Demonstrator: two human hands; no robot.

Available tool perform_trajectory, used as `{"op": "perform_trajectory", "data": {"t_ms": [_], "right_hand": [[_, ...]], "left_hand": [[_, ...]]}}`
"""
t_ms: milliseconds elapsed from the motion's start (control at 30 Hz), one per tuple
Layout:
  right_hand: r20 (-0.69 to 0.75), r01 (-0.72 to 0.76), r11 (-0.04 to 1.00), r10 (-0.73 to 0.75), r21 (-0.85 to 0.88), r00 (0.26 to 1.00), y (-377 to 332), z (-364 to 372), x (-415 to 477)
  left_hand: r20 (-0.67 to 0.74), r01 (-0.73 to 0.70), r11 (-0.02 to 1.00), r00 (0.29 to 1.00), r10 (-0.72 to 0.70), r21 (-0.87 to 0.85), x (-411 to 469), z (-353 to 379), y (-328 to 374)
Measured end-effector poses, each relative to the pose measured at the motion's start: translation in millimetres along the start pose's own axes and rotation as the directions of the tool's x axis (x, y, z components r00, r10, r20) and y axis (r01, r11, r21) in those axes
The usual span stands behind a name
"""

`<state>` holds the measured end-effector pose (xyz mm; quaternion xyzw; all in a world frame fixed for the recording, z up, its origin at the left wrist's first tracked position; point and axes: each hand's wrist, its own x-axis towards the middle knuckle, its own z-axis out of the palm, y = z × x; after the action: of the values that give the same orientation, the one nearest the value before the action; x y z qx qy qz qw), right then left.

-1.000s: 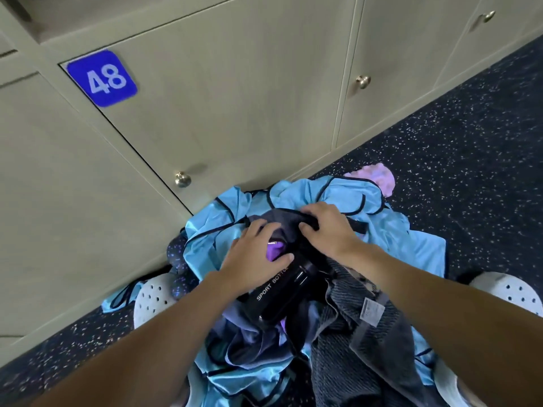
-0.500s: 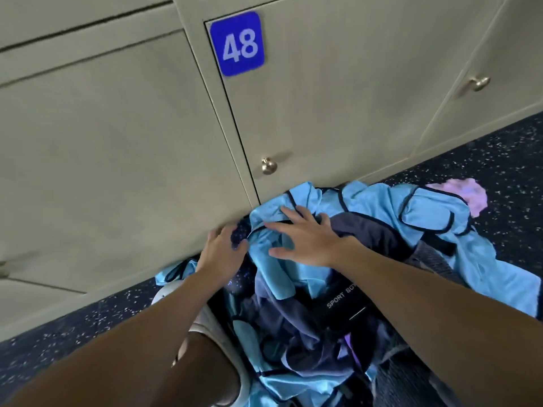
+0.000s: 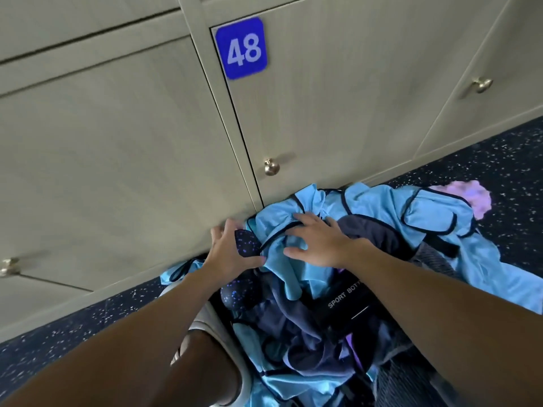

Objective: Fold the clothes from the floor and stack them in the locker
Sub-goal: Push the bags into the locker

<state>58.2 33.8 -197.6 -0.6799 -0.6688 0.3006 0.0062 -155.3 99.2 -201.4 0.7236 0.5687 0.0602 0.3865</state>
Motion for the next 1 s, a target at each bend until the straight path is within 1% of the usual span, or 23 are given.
{"op": "perform_trajectory", "data": {"t_ms": [67, 167, 200, 233, 300, 333, 433, 500, 533, 633, 733, 800, 933, 1000], "right_hand": [[-0.027, -0.01, 0.998, 0.012, 0.064, 1.0, -3, -9, -14], [-0.14, -0.026, 0.985, 0.05, 0.172, 0.989, -9, -25, -34], [-0.182, -0.031, 0.971, 0.076, 0.236, 0.98, -11, -32, -40], [-0.214, -0.03, 0.941, 0.107, 0.337, 0.971, -15, -40, -47], [-0.257, 0.028, 0.808, 0.154, 0.588, 0.954, -27, -63, -62], [-0.282, 0.076, 0.733, 0.163, 0.676, 0.945, -34, -77, -71], [-0.379, 0.218, 0.578, 0.171, 0.786, 0.91, -49, -124, -106], [-0.423, 0.304, 0.507, 0.136, 0.807, 0.896, -52, -155, -135], [-0.445, 0.338, 0.489, 0.119, 0.804, 0.887, -51, -169, -149], [-0.528, 0.42, 0.479, 0.111, 0.77, 0.842, -47, -206, -179], [-0.642, 0.493, 0.509, 0.164, 0.706, 0.749, -38, -241, -188], [-0.691, 0.51, 0.545, 0.191, 0.666, 0.697, -30, -263, -189], [-0.732, 0.498, 0.617, 0.198, 0.61, 0.651, -13, -302, -183], [-0.769, 0.507, 0.646, 0.203, 0.571, 0.607, -5, -319, -177]], "left_hand": [[-0.014, -0.062, 0.997, 0.998, 0.061, -0.036, -10, -17, 9], [-0.077, -0.151, 0.986, 0.986, 0.145, -0.075, -25, -47, 40], [-0.095, -0.191, 0.978, 0.979, 0.183, -0.085, -30, -57, 56], [-0.115, -0.236, 0.967, 0.968, 0.225, -0.097, -35, -67, 74], [-0.175, -0.323, 0.939, 0.938, 0.301, -0.121, -43, -85, 113], [-0.212, -0.363, 0.922, 0.919, 0.331, -0.134, -48, -94, 134], [-0.317, -0.48, 0.86, 0.854, 0.413, -0.172, -63, -116, 197], [-0.372, -0.552, 0.813, 0.805, 0.462, -0.184, -73, -126, 237], [-0.388, -0.584, 0.789, 0.783, 0.486, -0.191, -77, -130, 257], [-0.434, -0.662, 0.712, 0.727, 0.532, -0.234, -84, -138, 310], [-0.462, -0.714, 0.638, 0.688, 0.56, -0.288, -80, -144, 355], [-0.453, -0.723, 0.616, 0.683, 0.573, -0.312, -72, -147, 378], [-0.431, -0.743, 0.586, 0.667, 0.608, -0.324, -49, -155, 412], [-0.415, -0.759, 0.581, 0.648, 0.638, -0.293, -33, -161, 424]]}}
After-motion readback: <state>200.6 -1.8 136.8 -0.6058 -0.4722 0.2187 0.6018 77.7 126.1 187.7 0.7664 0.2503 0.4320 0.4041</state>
